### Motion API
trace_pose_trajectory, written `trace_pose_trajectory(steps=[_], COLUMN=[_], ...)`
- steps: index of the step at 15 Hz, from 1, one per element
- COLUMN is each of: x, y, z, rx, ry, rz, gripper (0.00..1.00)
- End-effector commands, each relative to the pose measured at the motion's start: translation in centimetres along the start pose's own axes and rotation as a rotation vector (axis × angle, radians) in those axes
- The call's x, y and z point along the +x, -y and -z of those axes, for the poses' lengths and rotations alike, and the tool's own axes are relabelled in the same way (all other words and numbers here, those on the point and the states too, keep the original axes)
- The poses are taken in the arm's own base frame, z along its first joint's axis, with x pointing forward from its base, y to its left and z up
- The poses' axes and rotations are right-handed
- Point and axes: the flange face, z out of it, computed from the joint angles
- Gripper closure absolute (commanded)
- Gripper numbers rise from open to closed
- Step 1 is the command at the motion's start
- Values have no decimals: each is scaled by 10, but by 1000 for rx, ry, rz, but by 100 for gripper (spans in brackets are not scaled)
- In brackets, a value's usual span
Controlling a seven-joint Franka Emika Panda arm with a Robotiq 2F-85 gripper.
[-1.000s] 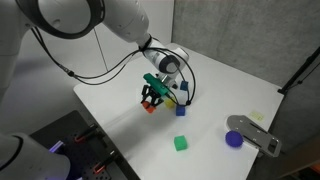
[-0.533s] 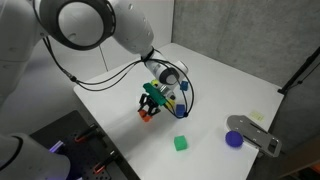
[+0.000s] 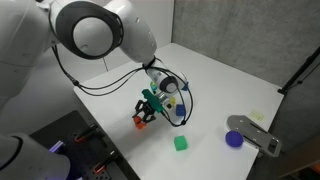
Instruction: Put the orange toy on the table
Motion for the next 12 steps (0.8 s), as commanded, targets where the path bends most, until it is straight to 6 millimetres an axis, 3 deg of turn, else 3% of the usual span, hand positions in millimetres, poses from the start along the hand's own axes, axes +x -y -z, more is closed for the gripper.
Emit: trace_pose_trajectory(steps=[1,10,11,12], x=[4,15,16,16], y=[-7,-15,-15,-15], z=[0,-13,-13,-13], rx=[22,19,18,16], ry=[51,86,88,87], rz=[-9,-22,-23,-23], gripper=[81,81,34,31])
